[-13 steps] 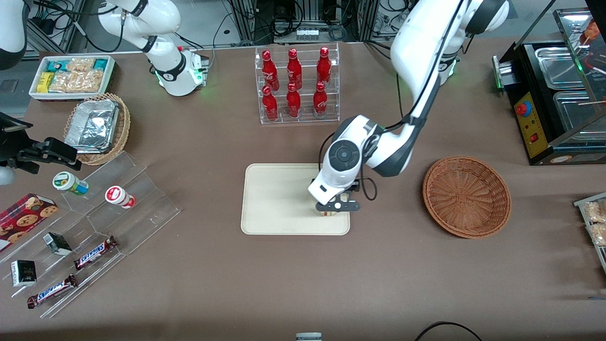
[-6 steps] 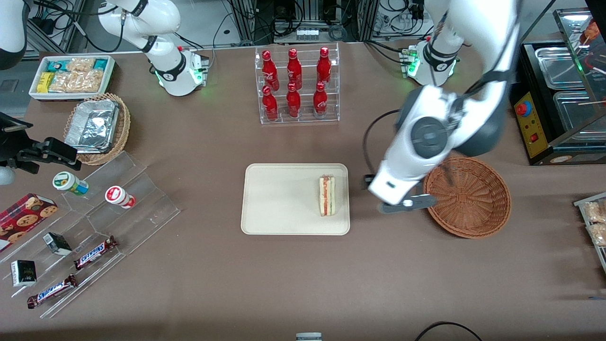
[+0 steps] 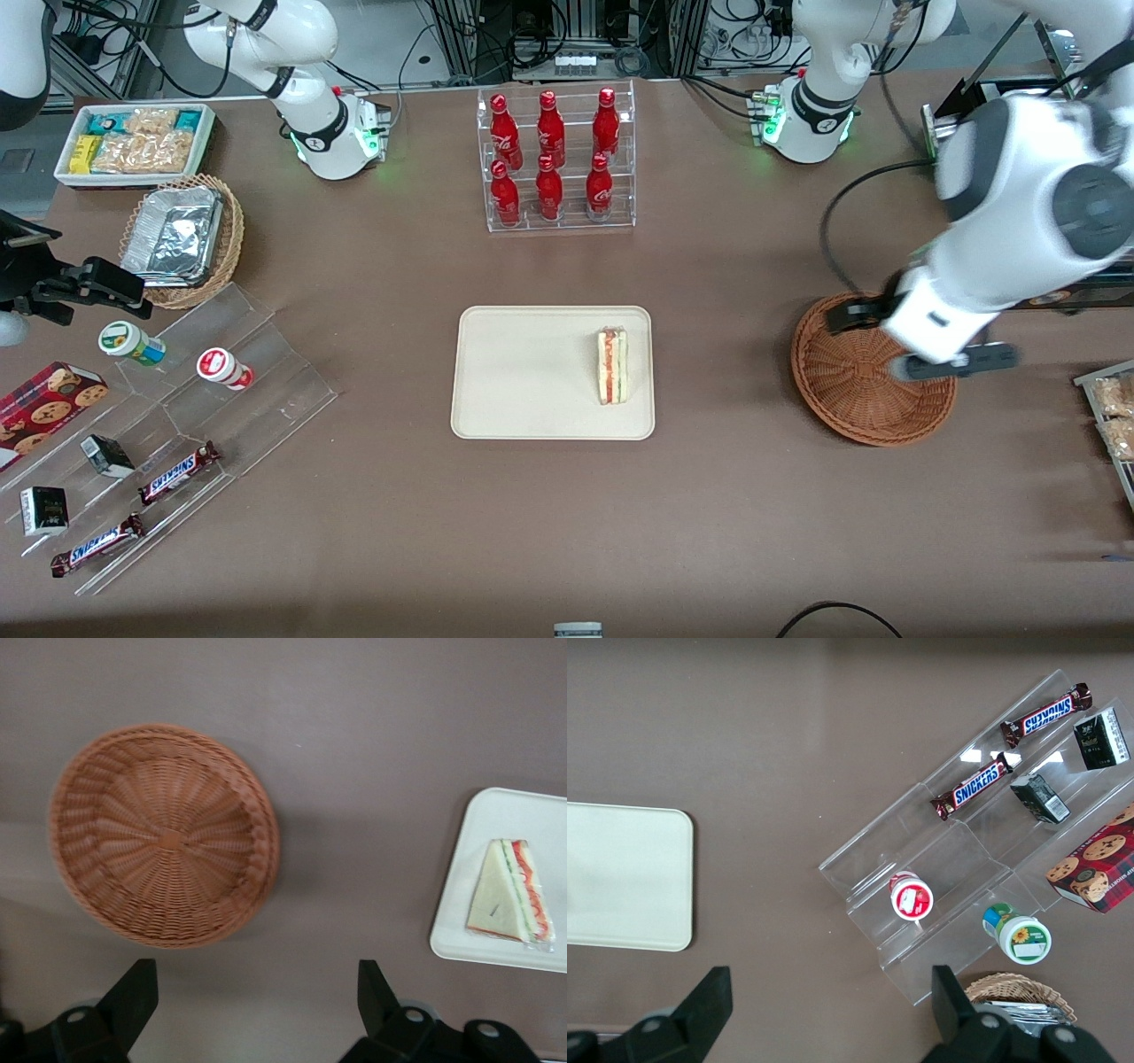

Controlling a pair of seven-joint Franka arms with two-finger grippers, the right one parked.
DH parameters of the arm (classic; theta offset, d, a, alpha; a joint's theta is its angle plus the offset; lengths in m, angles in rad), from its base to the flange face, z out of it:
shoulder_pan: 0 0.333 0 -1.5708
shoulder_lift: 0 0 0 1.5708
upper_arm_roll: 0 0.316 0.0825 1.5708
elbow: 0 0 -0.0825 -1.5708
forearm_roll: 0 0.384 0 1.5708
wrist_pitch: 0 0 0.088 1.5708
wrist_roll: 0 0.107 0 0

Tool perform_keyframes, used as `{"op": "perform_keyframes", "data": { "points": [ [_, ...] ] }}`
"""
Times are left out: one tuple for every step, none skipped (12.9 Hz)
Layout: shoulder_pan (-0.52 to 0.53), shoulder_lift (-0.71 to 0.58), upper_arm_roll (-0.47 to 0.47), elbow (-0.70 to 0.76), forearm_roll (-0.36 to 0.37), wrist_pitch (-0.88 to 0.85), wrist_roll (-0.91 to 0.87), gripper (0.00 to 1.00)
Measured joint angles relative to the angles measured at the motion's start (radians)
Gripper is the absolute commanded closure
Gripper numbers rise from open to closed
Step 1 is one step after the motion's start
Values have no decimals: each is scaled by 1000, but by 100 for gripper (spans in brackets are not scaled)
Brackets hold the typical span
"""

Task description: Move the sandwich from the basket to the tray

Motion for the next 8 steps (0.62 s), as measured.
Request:
{"op": "perform_keyframes", "data": {
  "points": [
    [19,-20,0,-3,0,-8,14,0],
    [27,-39,1,-4,0,-18,18,0],
    [33,-60,5,-5,0,-35,18,0],
    [42,-85,9,-5,0,-60,18,0],
    [54,-114,11,-5,0,-82,29,0],
    [67,-146,12,-5,0,-99,67,0],
    [76,-178,13,-5,0,-119,111,0],
    [80,-204,13,-6,2,-142,137,0]
  ]
}}
